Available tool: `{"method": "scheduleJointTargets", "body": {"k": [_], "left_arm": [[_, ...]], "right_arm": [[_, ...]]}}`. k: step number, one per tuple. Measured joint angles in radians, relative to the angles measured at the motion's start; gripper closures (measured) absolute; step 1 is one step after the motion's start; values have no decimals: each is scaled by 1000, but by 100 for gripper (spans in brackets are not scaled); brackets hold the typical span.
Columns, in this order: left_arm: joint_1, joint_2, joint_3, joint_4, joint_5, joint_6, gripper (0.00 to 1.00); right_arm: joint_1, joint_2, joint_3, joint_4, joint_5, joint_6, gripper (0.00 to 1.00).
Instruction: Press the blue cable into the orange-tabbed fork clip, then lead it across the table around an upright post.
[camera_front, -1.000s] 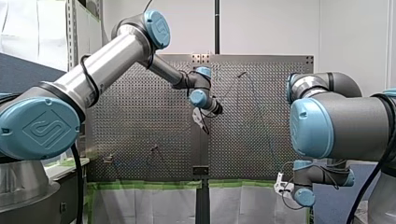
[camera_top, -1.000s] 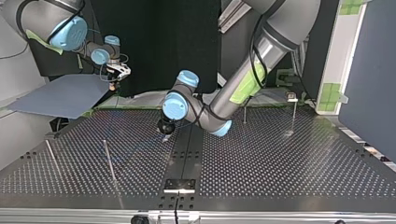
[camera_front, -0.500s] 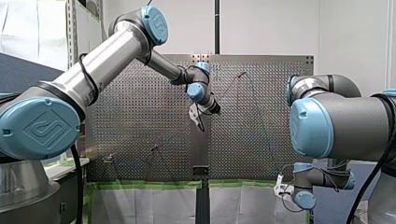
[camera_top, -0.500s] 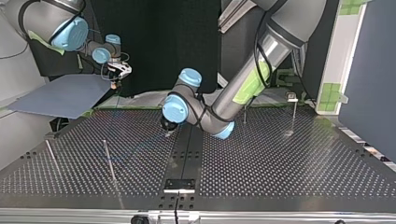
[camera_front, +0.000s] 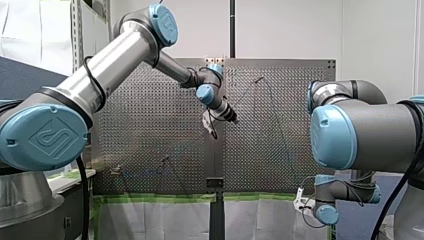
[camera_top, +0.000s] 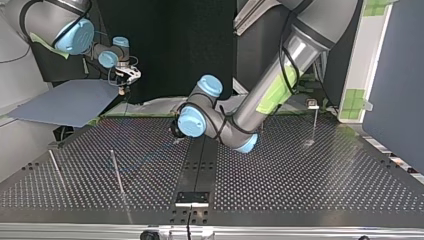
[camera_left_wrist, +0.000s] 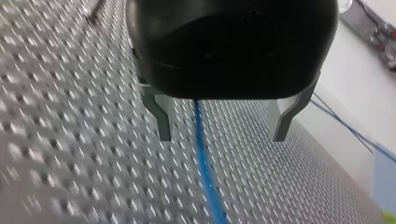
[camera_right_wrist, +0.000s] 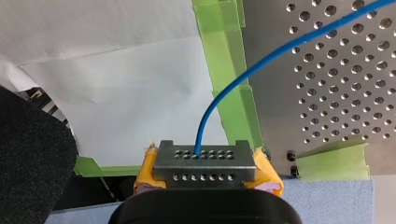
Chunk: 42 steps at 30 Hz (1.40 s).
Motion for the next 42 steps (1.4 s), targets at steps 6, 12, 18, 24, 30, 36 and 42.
{"method": "scheduleJointTargets", "body": {"k": [6, 12, 18, 24, 30, 36, 42], "left_arm": [[7, 61, 0, -3, 34, -4, 0], [1, 110, 0, -11, 60, -3, 0], [-10, 117, 0, -36, 112, 6, 0], [-15, 117, 0, -39, 140, 6, 0], [-15, 132, 0, -44, 124, 25, 0], [-19, 176, 0, -53, 83, 75, 0], [-25, 239, 0, -26, 53, 139, 0]], "right_arm": [[1, 0, 0, 0, -7, 1, 100], [2, 0, 0, 1, -8, 1, 100], [5, 0, 0, 2, -13, 1, 100], [7, 0, 0, 3, -16, 1, 100], [8, 0, 0, 3, -16, 1, 100], [8, 0, -1, 3, -18, 1, 100], [8, 0, -1, 3, -19, 1, 100]]}}
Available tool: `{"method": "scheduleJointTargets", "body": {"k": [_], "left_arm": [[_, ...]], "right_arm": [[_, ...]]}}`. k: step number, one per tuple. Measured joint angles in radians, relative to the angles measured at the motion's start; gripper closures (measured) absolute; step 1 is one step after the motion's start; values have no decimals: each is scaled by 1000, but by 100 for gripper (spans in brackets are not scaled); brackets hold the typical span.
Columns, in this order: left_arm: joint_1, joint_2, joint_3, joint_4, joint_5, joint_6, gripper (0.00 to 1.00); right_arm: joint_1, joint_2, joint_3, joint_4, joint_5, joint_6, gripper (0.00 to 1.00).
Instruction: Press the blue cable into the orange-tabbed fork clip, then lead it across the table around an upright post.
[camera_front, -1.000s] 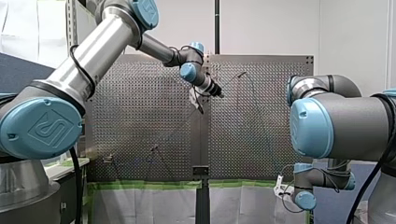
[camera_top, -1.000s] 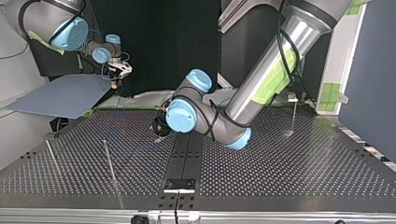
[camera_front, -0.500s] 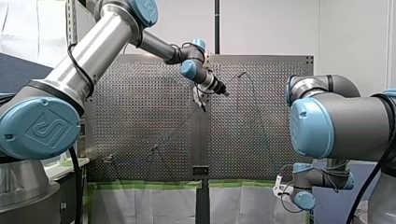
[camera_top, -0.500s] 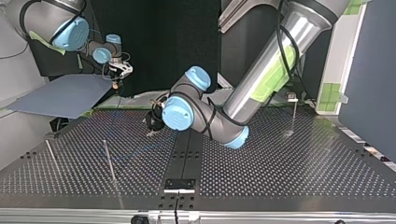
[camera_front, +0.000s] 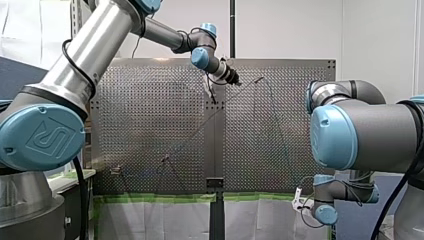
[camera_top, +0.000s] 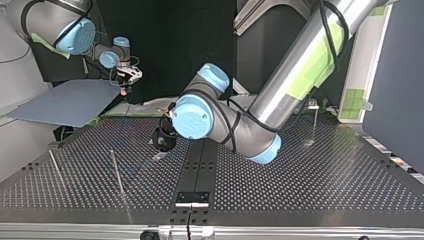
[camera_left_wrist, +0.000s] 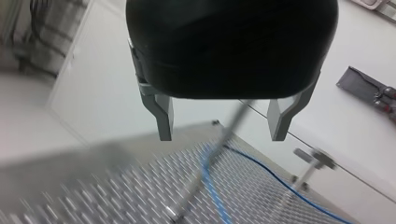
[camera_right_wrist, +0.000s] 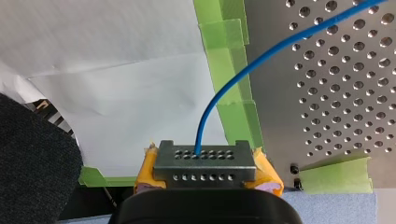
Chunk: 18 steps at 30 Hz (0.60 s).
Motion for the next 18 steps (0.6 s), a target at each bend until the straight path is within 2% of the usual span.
{"method": "scheduleJointTargets", "body": {"k": [8, 15, 18], "left_arm": [[-29, 25, 0, 69, -10, 77, 0], [-73, 25, 0, 139, -55, 151, 0], [-89, 25, 0, 150, -69, 177, 0]], "right_arm": [[0, 0, 0, 0, -3, 0, 100], [1, 0, -2, 0, -5, 3, 100], [1, 0, -3, 0, -5, 4, 100]]}}
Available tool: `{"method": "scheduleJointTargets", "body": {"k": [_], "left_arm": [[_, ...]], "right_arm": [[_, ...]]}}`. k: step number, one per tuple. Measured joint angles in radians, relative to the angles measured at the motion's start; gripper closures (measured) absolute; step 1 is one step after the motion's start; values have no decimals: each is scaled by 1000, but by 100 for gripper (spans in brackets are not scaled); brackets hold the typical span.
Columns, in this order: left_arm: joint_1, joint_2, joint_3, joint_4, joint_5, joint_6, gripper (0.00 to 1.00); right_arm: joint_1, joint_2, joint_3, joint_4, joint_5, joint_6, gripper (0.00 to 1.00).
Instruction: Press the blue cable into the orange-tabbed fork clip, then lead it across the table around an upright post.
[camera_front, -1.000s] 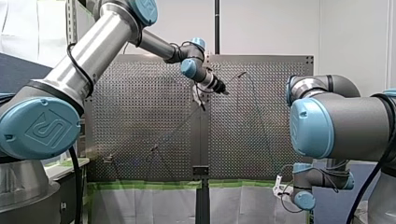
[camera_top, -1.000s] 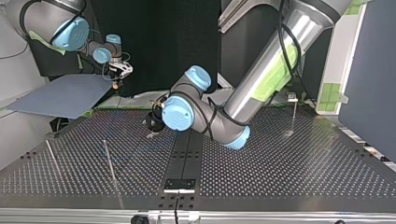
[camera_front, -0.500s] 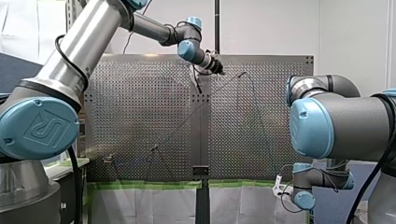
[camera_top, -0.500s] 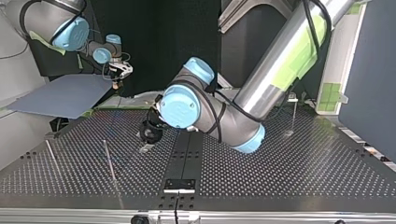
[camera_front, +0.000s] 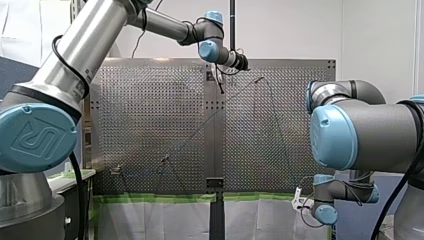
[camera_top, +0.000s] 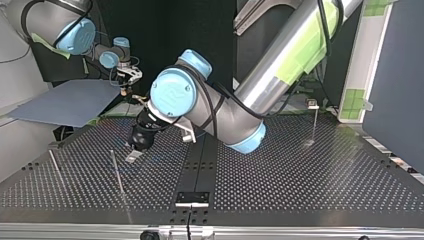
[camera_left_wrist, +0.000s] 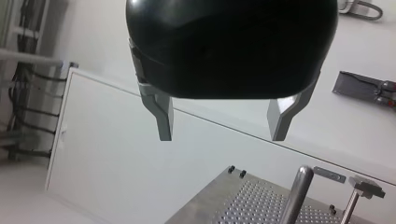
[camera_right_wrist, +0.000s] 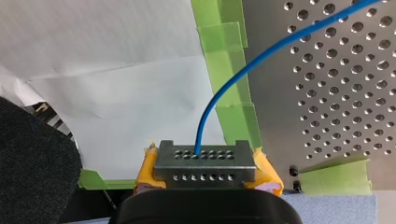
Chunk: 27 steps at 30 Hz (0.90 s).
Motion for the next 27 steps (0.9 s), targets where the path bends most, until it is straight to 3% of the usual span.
{"method": "scheduleJointTargets", "body": {"k": [12, 21, 27], "left_arm": [[-42, -24, 0, -34, -28, 110, 0], [-49, -30, 0, -42, -66, 195, 0], [-49, -30, 0, -46, -80, 219, 0]], "right_arm": [[0, 0, -3, 0, -9, 0, 100], [0, 0, -3, 1, -11, 0, 100], [0, 0, -3, 2, -13, 1, 100]]}}
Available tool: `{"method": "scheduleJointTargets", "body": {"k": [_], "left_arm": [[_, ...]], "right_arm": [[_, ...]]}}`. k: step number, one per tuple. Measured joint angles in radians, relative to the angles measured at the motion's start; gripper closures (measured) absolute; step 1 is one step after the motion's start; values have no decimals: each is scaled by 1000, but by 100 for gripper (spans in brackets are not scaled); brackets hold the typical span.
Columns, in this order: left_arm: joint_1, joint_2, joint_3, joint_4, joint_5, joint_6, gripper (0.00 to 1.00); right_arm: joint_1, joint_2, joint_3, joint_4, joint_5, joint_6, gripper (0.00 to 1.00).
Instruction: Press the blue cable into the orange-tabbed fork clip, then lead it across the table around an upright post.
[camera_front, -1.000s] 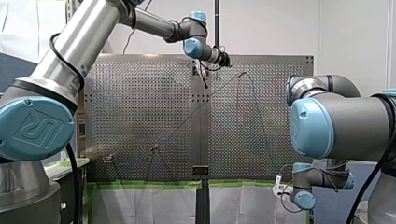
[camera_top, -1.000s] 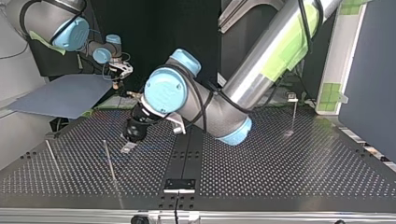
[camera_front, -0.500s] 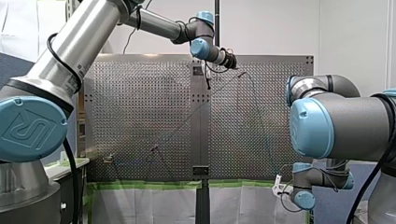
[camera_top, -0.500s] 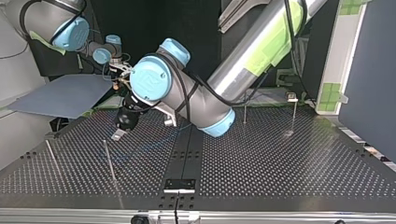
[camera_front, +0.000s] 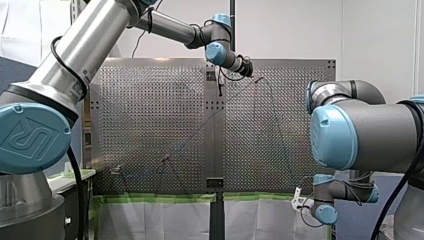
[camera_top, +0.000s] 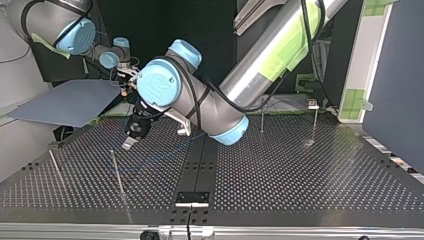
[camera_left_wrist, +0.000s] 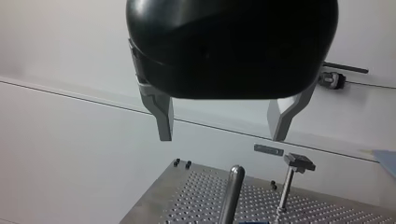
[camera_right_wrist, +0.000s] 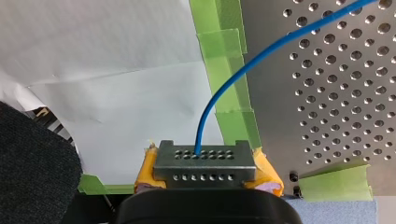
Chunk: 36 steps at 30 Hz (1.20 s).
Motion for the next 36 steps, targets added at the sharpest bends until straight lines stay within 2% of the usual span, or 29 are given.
{"method": "scheduleJointTargets", "body": {"k": [8, 18, 24, 36], "left_arm": [[4, 0, 0, -39, -62, 8, 0], [7, 0, 0, -115, -170, 5, 0], [9, 0, 0, -124, -229, 4, 0], [9, 0, 0, -125, -242, 12, 0]], "right_arm": [[0, 1, -1, 0, -1, 0, 100], [1, 1, -1, 1, -4, 0, 100], [1, 1, -1, 3, -5, -1, 100], [1, 1, -1, 3, -5, 0, 100]]}}
